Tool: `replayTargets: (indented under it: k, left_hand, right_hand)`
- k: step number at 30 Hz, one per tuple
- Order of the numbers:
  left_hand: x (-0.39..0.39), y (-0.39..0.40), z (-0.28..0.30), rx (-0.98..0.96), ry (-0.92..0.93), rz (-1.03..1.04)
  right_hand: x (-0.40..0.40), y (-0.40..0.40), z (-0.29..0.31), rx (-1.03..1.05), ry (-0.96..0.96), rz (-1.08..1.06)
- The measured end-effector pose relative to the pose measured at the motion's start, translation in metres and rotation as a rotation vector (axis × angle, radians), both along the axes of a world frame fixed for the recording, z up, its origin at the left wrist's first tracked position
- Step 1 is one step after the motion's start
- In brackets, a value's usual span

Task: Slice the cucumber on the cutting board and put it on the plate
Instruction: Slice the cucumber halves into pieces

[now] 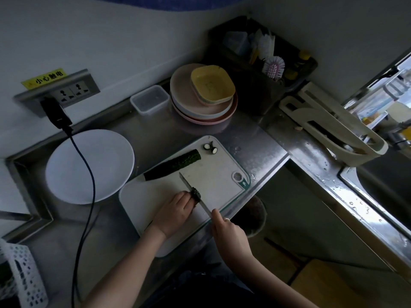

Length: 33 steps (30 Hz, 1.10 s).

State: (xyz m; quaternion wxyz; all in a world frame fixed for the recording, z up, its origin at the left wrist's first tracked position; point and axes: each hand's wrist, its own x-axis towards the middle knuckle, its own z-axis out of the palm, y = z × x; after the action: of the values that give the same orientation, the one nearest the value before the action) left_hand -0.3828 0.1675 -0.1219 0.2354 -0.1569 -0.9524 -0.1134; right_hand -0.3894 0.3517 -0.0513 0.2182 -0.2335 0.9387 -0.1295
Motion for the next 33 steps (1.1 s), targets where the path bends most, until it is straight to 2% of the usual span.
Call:
replayTargets:
  k: [10, 20, 33]
  left_hand:
    - [0.001, -0.002, -0.005, 0.026, -0.040, -0.017]
    - [0.002, 0.000, -0.005, -0.009, -0.022, 0.017]
    - [0.002, 0.000, -0.008, -0.013, -0.012, 0.038]
  right_hand:
    - [0.000, -0.007, -0.003, 0.108, -0.029, 0.021]
    - [-0.006, -0.005, 0.010, -0.078, -0.041, -0.105]
    - [-0.002, -0.003, 0.002, -0.032, -0.025, -0.030]
